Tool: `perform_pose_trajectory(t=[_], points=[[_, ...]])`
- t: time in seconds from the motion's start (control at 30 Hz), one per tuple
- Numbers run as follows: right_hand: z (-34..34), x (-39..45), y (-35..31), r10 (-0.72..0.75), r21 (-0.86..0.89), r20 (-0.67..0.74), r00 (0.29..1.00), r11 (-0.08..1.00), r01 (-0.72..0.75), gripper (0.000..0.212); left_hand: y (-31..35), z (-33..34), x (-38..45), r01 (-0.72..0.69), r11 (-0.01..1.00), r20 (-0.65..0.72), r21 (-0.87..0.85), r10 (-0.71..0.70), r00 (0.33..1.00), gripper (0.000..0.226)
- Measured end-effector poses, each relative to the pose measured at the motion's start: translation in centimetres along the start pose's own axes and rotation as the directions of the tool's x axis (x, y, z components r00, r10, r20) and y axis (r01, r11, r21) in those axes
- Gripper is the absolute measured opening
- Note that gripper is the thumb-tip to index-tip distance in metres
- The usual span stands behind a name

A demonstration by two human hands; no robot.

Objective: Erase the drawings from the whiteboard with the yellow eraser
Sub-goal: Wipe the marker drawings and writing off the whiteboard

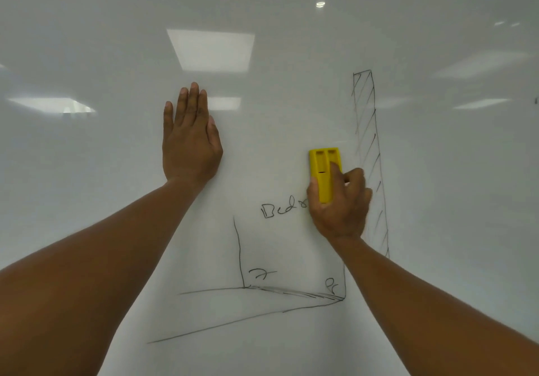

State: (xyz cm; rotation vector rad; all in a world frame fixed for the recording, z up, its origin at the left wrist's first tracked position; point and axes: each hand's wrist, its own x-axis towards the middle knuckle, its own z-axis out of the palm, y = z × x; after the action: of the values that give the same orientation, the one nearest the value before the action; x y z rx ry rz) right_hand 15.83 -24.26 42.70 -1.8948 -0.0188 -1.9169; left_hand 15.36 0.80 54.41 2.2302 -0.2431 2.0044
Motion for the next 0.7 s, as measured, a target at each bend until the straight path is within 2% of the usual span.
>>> perform_pose_trajectory(t=[0.13, 0.27, 0.4, 0.43, 0.5, 0.57, 0.6, 0.67, 0.7], points=[[0.3, -1.7, -3.6, -0.243, 0.036, 0.068, 0.968, 0.970, 0.241, 0.053, 0.0, -0.1, 0.0, -0.005, 1.000, -0.008, -0.005, 0.005, 1.000, 0.054], [0.4, -3.2, -5.0, -0.518, 0.071, 0.111, 0.848, 0.855, 0.513, 0.051, -0.1, -0.1, 0.0, -0.017, 1.000, -0.018, 0.003, 0.017, 1.000, 0.054], [-0.1, -2.5, -3.3, -0.637, 0.054, 0.146, 0.757, 0.769, 0.637, 0.050, -0.1, 0.0, 0.0, -0.019, 1.000, -0.025, 0.011, 0.019, 1.000, 0.054], [-0.2, -2.1, -2.7, -0.626, 0.042, 0.151, 0.765, 0.777, 0.628, 0.050, -0.1, 0.0, 0.0, -0.017, 1.000, -0.024, 0.012, 0.017, 1.000, 0.054], [-0.5, -1.6, -1.6, -0.505, -0.007, 0.150, 0.850, 0.859, 0.512, 0.053, 0.0, 0.0, -0.1, -0.009, 1.000, -0.020, 0.010, 0.009, 1.000, 0.054], [-0.7, -1.3, -1.1, -0.248, -0.053, 0.111, 0.962, 0.966, 0.255, 0.054, 0.0, 0.1, -0.2, -0.004, 1.000, -0.020, 0.006, 0.004, 1.000, 0.054], [-0.7, -1.3, -1.0, -0.094, -0.049, 0.081, 0.992, 0.994, 0.098, 0.054, 0.1, 0.1, -0.3, -0.004, 1.000, -0.021, 0.006, 0.004, 1.000, 0.054], [-0.6, -1.2, -1.4, 0.142, -0.017, 0.024, 0.990, 0.990, -0.142, 0.054, 0.0, 0.1, -0.3, -0.005, 1.000, -0.025, 0.008, 0.005, 1.000, 0.054], [-0.5, -1.4, -1.5, 0.160, -0.017, 0.009, 0.987, 0.987, -0.160, 0.053, 0.0, 0.1, -0.3, -0.005, 1.000, -0.029, 0.007, 0.005, 1.000, 0.054]])
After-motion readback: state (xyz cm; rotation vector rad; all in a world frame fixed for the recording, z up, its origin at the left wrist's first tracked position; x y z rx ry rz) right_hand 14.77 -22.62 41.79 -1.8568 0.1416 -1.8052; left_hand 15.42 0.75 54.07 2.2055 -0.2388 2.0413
